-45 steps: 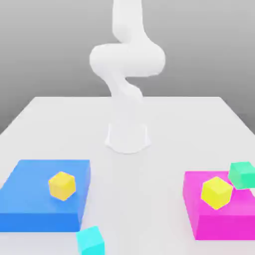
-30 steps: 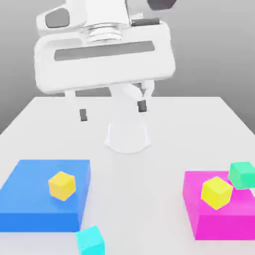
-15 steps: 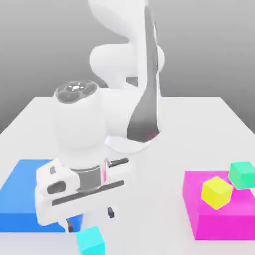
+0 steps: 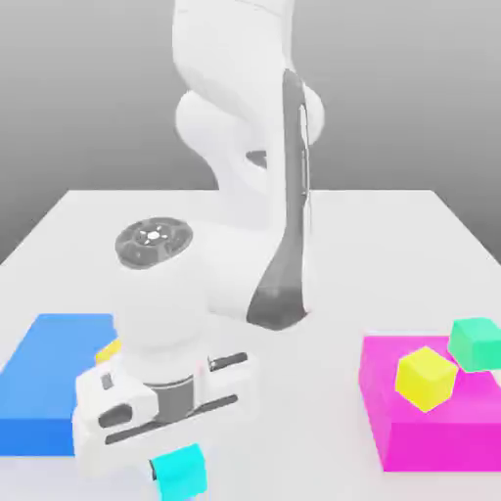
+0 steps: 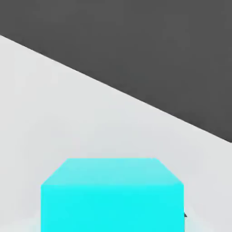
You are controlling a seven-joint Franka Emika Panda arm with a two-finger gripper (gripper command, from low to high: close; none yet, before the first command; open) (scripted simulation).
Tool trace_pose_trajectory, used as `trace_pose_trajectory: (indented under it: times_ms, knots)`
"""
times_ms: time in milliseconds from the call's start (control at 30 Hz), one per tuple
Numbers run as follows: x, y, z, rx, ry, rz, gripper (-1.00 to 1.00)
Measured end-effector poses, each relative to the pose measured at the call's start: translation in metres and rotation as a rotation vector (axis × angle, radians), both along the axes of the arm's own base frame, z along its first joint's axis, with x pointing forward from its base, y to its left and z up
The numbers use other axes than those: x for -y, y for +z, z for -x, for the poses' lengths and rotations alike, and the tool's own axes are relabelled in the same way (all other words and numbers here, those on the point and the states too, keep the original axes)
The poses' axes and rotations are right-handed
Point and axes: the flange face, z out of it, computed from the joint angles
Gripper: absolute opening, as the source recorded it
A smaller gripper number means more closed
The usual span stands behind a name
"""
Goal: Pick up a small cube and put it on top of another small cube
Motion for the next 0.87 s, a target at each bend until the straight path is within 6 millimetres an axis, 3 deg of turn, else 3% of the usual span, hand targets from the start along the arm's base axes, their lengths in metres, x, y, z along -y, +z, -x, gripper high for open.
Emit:
trace_pose_trajectory:
  times_ms: [133, 233, 300, 367, 433, 500, 567, 600, 800, 867]
  knots:
    - [-0.100, 0.031, 0.001, -0.011, 0.266, -0.040, -1.00]
    - [-0.176, 0.056, 0.018, -0.017, 0.481, -0.054, -1.00]
    - [-0.249, 0.075, 0.045, -0.019, 0.687, -0.055, -1.00]
    - [-0.322, 0.101, 0.088, -0.016, 0.925, -0.044, -1.00]
    - [-0.369, 0.129, 0.131, -0.005, 1.123, -0.018, -1.00]
    - [-0.380, 0.123, 0.144, 0.001, 1.184, -0.003, -1.00]
    - [-0.381, 0.098, 0.146, 0.003, 1.195, 0.001, -1.00]
    - [-0.380, 0.086, 0.146, 0.004, 1.196, 0.003, 1.00]
    - [-0.379, 0.080, 0.146, 0.005, 1.193, 0.004, 1.00]
    - [-0.380, 0.094, 0.145, 0.006, 1.193, 0.004, 1.00]
